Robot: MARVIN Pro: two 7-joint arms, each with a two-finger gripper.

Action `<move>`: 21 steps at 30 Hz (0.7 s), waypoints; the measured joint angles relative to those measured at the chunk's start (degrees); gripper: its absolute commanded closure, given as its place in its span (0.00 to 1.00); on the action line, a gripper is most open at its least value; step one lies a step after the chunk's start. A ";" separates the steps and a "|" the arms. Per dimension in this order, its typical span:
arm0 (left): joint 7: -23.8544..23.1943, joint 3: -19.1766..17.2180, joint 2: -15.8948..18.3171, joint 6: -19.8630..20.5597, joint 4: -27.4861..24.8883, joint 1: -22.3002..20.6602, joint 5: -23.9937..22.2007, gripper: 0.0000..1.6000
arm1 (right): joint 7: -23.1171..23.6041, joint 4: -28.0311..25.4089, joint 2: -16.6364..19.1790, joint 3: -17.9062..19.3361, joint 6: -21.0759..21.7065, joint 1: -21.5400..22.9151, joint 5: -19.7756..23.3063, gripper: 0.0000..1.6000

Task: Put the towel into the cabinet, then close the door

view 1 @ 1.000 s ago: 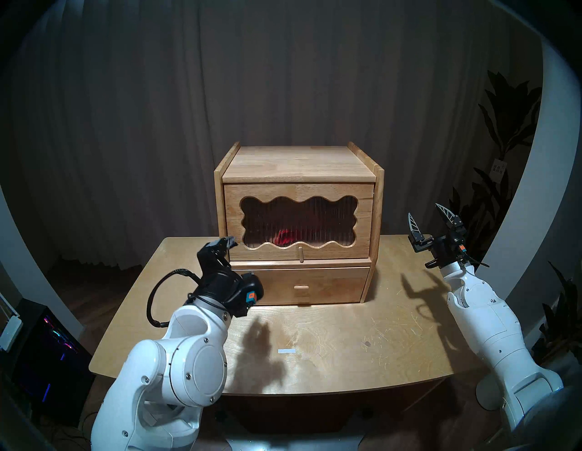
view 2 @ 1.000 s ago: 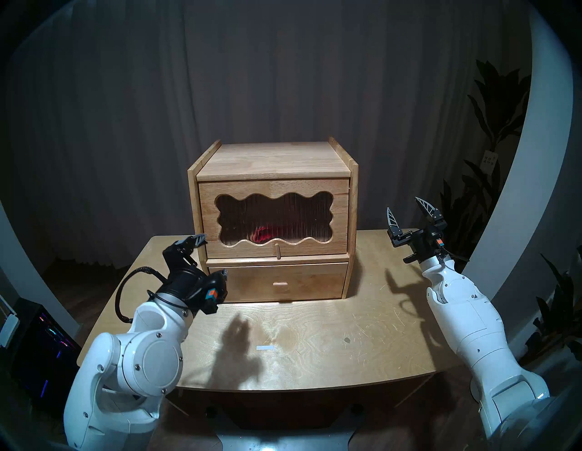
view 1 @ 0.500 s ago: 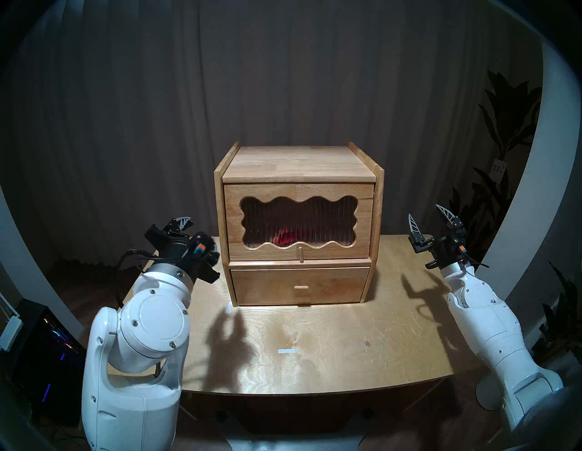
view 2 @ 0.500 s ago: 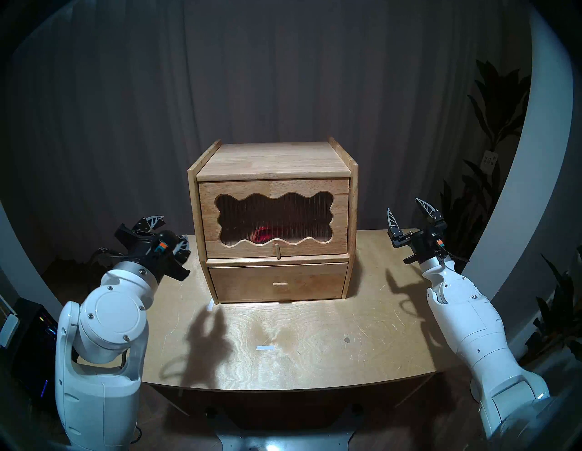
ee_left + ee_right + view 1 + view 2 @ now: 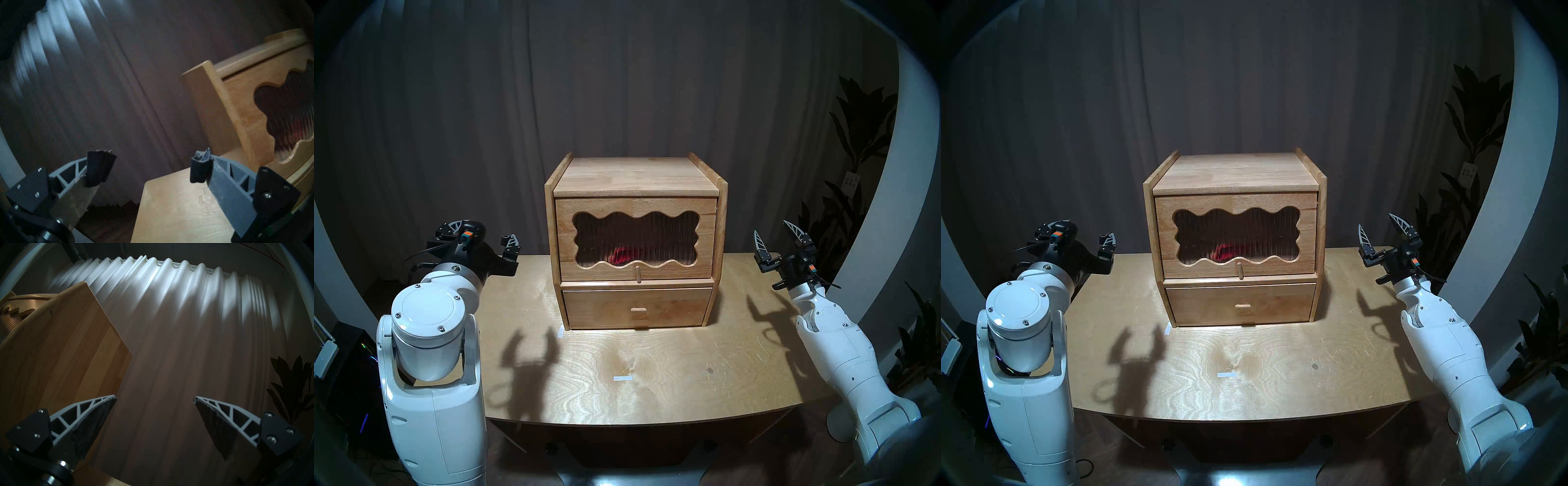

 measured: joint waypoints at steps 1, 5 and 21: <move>0.00 -0.91 -0.22 -0.01 1.12 -0.31 -0.90 0.00 | 0.00 0.00 0.00 0.00 0.00 0.00 0.00 0.00; -0.31 -4.23 -1.04 -0.43 6.20 -1.63 -4.65 0.00 | 0.00 0.01 0.00 0.00 0.00 0.01 0.02 0.00; -5.33 -12.58 -0.41 -7.76 21.69 -9.72 -21.48 0.00 | 0.01 0.00 0.00 -0.02 0.00 0.08 0.07 0.00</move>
